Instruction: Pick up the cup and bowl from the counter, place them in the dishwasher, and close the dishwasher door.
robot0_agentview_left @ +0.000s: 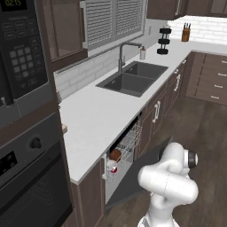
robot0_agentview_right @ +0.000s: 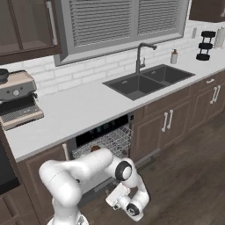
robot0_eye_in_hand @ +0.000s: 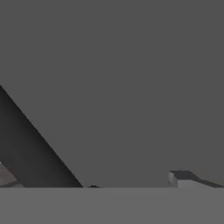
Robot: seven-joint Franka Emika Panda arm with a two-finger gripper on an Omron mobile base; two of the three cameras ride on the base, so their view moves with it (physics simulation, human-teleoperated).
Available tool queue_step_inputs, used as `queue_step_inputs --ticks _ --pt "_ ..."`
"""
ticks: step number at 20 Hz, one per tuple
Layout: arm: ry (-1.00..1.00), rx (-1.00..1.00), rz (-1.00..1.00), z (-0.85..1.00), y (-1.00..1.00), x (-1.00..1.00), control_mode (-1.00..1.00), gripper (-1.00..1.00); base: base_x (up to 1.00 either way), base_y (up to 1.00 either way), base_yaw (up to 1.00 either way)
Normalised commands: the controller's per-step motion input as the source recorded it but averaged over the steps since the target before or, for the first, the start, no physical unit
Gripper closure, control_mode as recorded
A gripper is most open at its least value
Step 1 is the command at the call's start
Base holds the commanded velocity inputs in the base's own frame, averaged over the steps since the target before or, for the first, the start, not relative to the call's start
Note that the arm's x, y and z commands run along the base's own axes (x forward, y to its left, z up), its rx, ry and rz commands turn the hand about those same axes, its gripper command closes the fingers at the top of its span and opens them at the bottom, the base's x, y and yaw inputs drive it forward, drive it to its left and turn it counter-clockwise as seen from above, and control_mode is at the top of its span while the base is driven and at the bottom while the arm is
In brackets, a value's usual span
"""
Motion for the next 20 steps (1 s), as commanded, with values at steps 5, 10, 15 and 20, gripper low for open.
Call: queue_step_inputs --ticks 5,10,15,20 --pt "-0.27 0.01 0.00 0.00 1.00 1.00 -1.00 -1.00 0.00 0.00 0.00" --pt "-0.11 -0.04 0.00 0.01 1.00 1.00 -1.00 -1.00 0.00 0.00 0.00" --pt "0.00 -0.10 0.00 0.00 1.00 1.00 -1.00 -1.00 0.00 0.00 0.00" --pt "0.00 -0.14 0.00 -0.08 1.00 1.00 -1.00 -1.00 0.00 0.00 0.00"
